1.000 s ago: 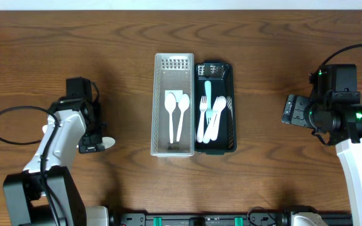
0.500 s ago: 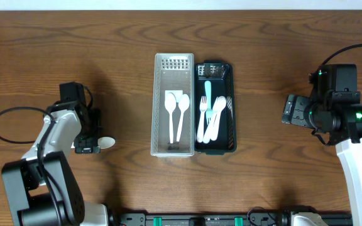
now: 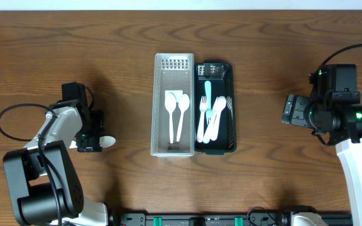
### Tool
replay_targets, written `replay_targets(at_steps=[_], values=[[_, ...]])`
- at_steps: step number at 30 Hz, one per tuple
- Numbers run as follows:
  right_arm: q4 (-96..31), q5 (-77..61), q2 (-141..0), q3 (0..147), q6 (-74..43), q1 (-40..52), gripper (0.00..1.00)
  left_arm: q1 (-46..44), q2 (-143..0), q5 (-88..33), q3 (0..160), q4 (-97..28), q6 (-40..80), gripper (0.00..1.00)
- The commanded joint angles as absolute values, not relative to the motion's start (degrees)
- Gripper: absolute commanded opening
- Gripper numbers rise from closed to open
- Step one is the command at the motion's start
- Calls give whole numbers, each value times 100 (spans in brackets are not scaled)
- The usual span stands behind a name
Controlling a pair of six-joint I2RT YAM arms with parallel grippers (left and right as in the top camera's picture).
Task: Pack container
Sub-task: 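Move left gripper to the next white spoon and grasp its handle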
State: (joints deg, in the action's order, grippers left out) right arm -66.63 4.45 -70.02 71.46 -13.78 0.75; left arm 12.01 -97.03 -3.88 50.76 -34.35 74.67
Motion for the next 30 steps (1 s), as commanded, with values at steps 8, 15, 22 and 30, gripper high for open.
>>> replay_targets(at_steps=[8,15,22,30], values=[[-6674,427,-7013,7131,-1295,-16,85,1221,-9966,-561,4993,-3446,7417,64],[-6672,427,-7013,7131,-1295,-16,85,1221,-9966,-561,4993,-3439,7417,46],[-6670,427,-7013,7131,-1295,-16,85,1221,-9966,-561,4993,-3437,7417,24],[-6665,427,-7013,7131,-1295,-16,85,1221,-9966,-561,4993,-3437,7417,12]])
